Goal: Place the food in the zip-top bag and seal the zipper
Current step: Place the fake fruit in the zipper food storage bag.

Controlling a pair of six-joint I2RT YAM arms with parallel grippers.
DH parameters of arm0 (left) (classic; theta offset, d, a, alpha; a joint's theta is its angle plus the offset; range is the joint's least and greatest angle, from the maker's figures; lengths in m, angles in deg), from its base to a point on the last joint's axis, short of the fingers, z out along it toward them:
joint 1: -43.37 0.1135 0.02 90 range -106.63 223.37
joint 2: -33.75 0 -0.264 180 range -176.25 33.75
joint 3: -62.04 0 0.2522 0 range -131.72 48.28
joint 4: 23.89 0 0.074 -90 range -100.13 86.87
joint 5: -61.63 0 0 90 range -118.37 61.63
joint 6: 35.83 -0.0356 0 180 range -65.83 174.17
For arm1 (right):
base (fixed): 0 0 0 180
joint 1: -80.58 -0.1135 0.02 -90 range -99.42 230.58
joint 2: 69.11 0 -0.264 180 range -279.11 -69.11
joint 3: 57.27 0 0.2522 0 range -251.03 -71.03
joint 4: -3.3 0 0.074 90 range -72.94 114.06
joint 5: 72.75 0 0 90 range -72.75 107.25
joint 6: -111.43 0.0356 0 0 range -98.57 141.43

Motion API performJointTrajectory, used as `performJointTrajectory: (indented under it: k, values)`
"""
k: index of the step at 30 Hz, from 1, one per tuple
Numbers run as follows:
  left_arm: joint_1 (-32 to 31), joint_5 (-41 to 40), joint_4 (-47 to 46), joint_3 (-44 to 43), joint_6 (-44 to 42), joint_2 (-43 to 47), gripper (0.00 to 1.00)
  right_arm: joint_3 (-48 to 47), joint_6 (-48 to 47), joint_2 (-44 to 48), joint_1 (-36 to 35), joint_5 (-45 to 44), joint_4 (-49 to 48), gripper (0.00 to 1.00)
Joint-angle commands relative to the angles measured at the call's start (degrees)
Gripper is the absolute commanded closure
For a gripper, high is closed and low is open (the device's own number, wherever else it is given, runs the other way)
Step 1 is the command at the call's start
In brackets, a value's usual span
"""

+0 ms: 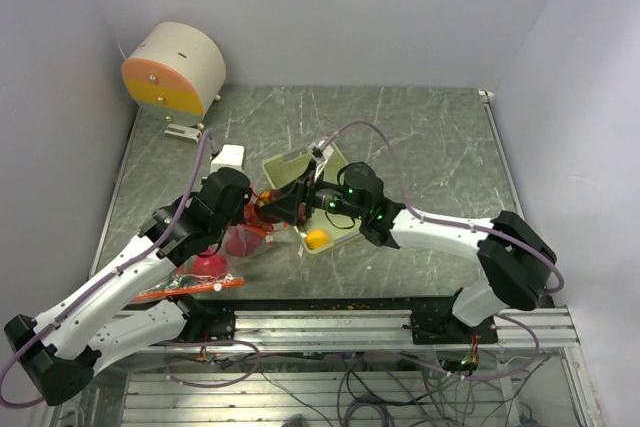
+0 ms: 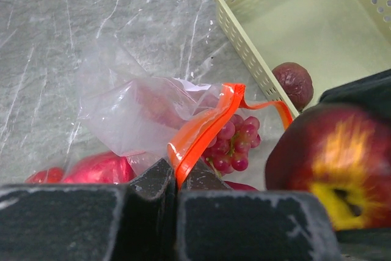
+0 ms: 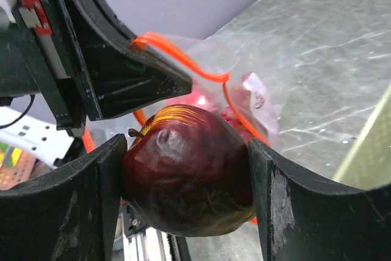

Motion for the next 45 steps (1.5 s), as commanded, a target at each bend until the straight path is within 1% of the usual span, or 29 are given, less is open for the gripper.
performJointTrajectory:
  k: [1,4,8,12,17,20,21,23,25,28,31,32,35,40,43,45]
  values:
    - [-0.08,0.91,-1.46,-3.44,-0.10,-0.33,0.93,-0.03,5.42,-3.13,-0.65,6.58,-10.17,0.59]
    - [-0.08,1.12,-1.49,-4.01,-0.28,-0.51,0.93,0.11,6.64,-4.80,-1.07,6.82,-11.55,0.59]
    - [-0.08,4.03,-1.98,-5.17,-0.07,-0.71,0.93,-1.00,6.08,-7.84,-1.54,1.68,-11.95,0.59]
    - [-0.02,8.79,-2.58,-5.52,0.59,0.30,0.93,-2.88,4.32,-9.99,-2.76,-9.68,-10.84,0.58]
    - [-0.08,14.56,-4.77,-4.49,1.54,2.80,0.93,-7.25,1.61,-12.19,-5.86,-25.18,-5.50,0.57]
    - [-0.08,16.56,-5.46,-3.80,1.99,3.32,0.93,-9.06,0.91,-13.29,-8.23,-36.30,-2.27,0.53]
    - [-0.06,16.93,-5.47,-3.74,2.13,3.23,0.93,-10.53,0.53,-13.85,-8.73,-37.67,-1.29,0.52]
    - [-0.08,17.18,-5.55,-3.40,2.18,3.06,0.93,-12.01,-0.39,-14.95,-9.64,-37.57,-0.28,0.48]
    - [-0.07,16.62,-5.60,-2.84,2.33,2.83,0.93,-12.03,-1.42,-14.94,-10.29,-35.19,-1.04,0.42]
    - [-0.08,14.04,-6.42,-1.30,2.13,2.94,0.93,-11.34,-2.02,-12.95,-10.61,-31.31,0.44,0.25]
    - [-0.07,11.37,-7.27,0.34,2.23,3.07,0.93,-9.01,-2.38,-8.71,-10.56,-29.19,3.03,0.06]
    - [-0.06,10.42,-7.62,0.77,2.32,3.20,0.93,-7.46,-2.49,-7.02,-10.57,-28.78,4.04,0.01]
    - [-0.08,8.11,-9.26,2.39,2.48,3.55,0.93,-4.24,-3.50,-1.50,-10.56,-28.16,6.43,0.00]
    - [-0.08,7.47,-10.39,3.09,2.44,3.35,0.93,-0.71,-5.17,6.41,-10.49,-27.83,10.60,0.00]
    - [-0.08,7.87,-10.25,2.39,2.29,3.29,0.93,-0.23,-3.92,8.43,-10.07,-30.83,16.47,0.00]
    - [-0.04,8.09,-10.06,1.84,2.20,3.45,0.93,-0.42,-2.19,7.91,-8.78,-31.18,20.27,0.04]
